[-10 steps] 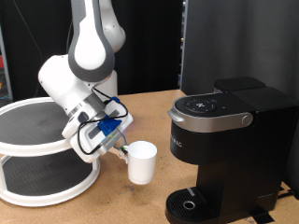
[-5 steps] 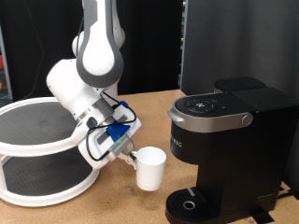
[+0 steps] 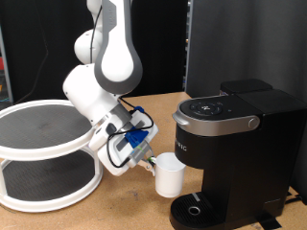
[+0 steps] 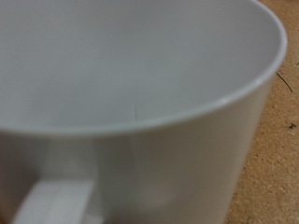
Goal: Make a cup of coffee with the keurig machine
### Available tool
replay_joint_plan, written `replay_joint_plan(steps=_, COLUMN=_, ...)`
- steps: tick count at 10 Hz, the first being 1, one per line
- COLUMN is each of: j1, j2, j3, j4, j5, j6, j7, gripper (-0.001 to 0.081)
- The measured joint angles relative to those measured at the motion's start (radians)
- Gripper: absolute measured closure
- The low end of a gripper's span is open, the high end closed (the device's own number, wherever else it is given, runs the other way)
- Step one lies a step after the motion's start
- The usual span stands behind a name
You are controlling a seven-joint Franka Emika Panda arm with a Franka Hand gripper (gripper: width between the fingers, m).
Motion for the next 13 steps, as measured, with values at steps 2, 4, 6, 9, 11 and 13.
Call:
replay_joint_plan(steps=2, j1=0.002, j2=0.015, j3=0.032, j4=0.009, j5=0.056, j6=0.000, j7=-0.011, gripper=0.0732)
replay_joint_plan(steps=4, j1=0.002, j2=0.035, j3=0.059, j4=0.027, j5=0.108, j6=0.000, j7=-0.020, gripper=0.0732)
replay_joint_plan(steps=6, j1=0.002, j2=0.068, j3=0.082, j4=0.050, j5=0.149, j6=0.000, j7=-0.020, gripper=0.0732)
replay_joint_plan(steps=9, j1=0.002, j2=0.127, j3=0.112, j4=0.082, j5=0.201, j6=0.000, j7=-0.021, gripper=0.0732)
replay_joint_plan(steps=11, j1=0.002, j2=0.168, j3=0.127, j4=0.098, j5=0.235, j6=-0.008, j7=-0.031, gripper=0.0732)
replay_joint_plan(steps=13, j1=0.002, j2=0.207, j3=0.140, j4=0.107, j5=0.263, j6=-0.023, j7=-0.043, gripper=0.0732)
